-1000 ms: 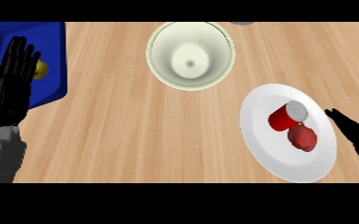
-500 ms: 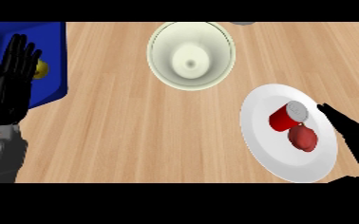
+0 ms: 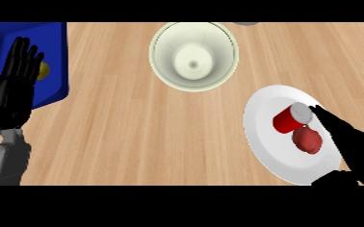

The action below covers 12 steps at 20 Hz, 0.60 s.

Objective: Pick the bell pepper from the plate and place it in the bowl

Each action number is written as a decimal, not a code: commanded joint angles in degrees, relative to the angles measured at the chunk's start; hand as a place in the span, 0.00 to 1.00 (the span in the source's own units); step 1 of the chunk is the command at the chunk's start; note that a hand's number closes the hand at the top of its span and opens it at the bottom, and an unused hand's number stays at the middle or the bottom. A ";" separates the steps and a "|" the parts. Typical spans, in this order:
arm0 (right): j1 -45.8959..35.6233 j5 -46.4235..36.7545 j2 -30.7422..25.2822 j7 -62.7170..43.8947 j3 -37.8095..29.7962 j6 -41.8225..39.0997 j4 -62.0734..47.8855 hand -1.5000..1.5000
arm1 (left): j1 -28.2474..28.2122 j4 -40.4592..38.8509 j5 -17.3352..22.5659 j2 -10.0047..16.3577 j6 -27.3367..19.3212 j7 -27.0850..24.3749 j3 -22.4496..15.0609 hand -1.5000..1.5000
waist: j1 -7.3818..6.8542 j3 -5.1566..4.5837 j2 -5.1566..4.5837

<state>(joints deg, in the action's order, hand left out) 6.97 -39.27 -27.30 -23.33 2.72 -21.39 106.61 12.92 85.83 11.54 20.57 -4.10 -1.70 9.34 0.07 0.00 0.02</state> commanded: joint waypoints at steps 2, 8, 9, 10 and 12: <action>-3.35 -1.65 1.17 3.50 -2.40 -1.17 -5.78 0.00 | 0.54 -1.81 -0.60 0.04 1.41 -1.65 2.44 0.50 | -0.05 0.00 -0.02; -2.63 -5.03 3.45 6.78 -3.51 1.30 -11.68 0.00 | 2.56 -3.44 -0.91 0.32 3.17 -0.63 3.35 0.50 | 0.01 0.00 -0.03; -3.84 -6.61 5.04 3.84 -1.95 0.69 -10.73 0.00 | -0.69 -0.05 -2.71 -2.79 0.86 -0.45 1.04 0.50 | -0.10 0.00 0.00; -4.40 -6.78 5.06 3.96 -2.54 0.80 -12.69 0.00 | 0.80 -0.55 -1.50 0.06 2.78 -0.16 3.37 0.50 | -0.11 0.00 -0.01; -8.20 -8.29 6.93 4.12 -2.12 2.93 -18.50 0.00 | 4.52 -3.03 -2.25 -0.27 1.84 1.49 2.78 0.50 | -0.10 0.01 -0.07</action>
<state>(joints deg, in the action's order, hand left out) 2.44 -45.11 -22.73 -19.04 0.26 -20.21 94.27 15.08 84.28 10.04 20.07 -2.27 -1.01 11.78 0.01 -0.01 -0.01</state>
